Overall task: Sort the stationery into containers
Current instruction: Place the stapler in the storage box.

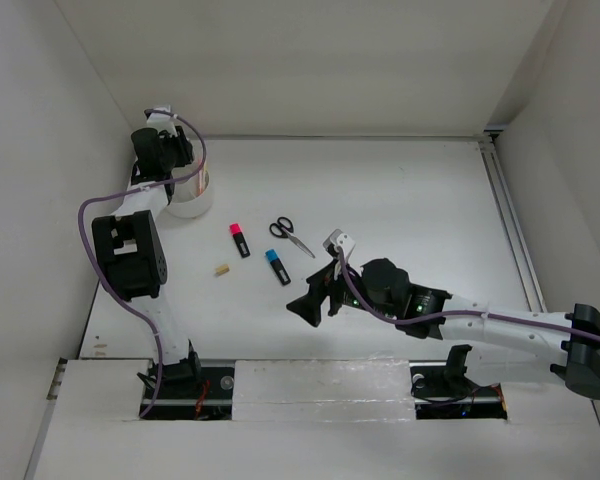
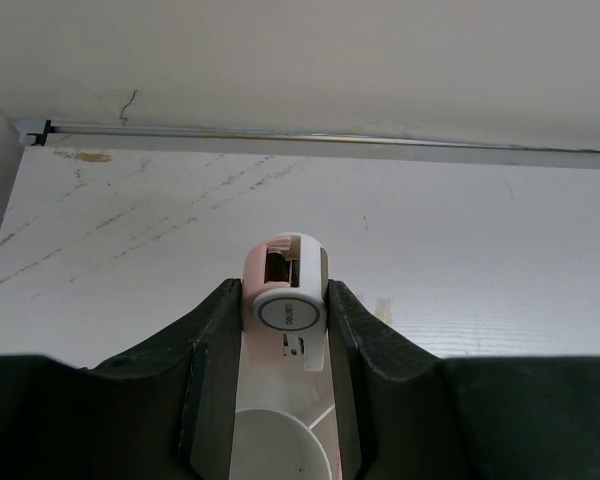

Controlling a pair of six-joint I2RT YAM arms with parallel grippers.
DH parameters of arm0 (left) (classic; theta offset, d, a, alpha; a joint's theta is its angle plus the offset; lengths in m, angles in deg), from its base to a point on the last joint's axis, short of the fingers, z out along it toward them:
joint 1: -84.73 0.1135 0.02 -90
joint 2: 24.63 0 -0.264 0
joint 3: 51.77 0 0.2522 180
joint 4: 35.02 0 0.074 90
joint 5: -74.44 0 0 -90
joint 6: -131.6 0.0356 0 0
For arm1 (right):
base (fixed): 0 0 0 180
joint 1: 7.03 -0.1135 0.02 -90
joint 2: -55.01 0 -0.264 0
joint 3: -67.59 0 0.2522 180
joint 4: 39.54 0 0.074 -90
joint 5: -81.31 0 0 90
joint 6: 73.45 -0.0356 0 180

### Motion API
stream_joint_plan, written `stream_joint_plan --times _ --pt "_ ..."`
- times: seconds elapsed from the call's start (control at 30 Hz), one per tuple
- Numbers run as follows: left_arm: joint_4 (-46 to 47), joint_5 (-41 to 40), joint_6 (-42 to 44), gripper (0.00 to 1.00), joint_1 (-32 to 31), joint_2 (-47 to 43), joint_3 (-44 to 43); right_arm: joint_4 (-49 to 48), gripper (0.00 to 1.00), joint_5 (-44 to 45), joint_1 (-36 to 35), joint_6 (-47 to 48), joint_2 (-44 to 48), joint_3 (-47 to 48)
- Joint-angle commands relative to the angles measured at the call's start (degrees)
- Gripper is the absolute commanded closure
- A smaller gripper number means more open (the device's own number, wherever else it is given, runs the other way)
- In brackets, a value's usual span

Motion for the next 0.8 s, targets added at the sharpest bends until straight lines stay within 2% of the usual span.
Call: stream_joint_plan --times 0.0,0.77 --pt "1.95 -0.06 0.10 1.00 -0.01 -0.53 0.37 -2.85 0.04 0.73 -0.60 0.77 0.88 2.48" --pt "0.10 -1.64 0.10 0.99 -0.01 2.20 -0.69 -2.32 0.04 0.73 -0.60 0.77 -1.23 3.01"
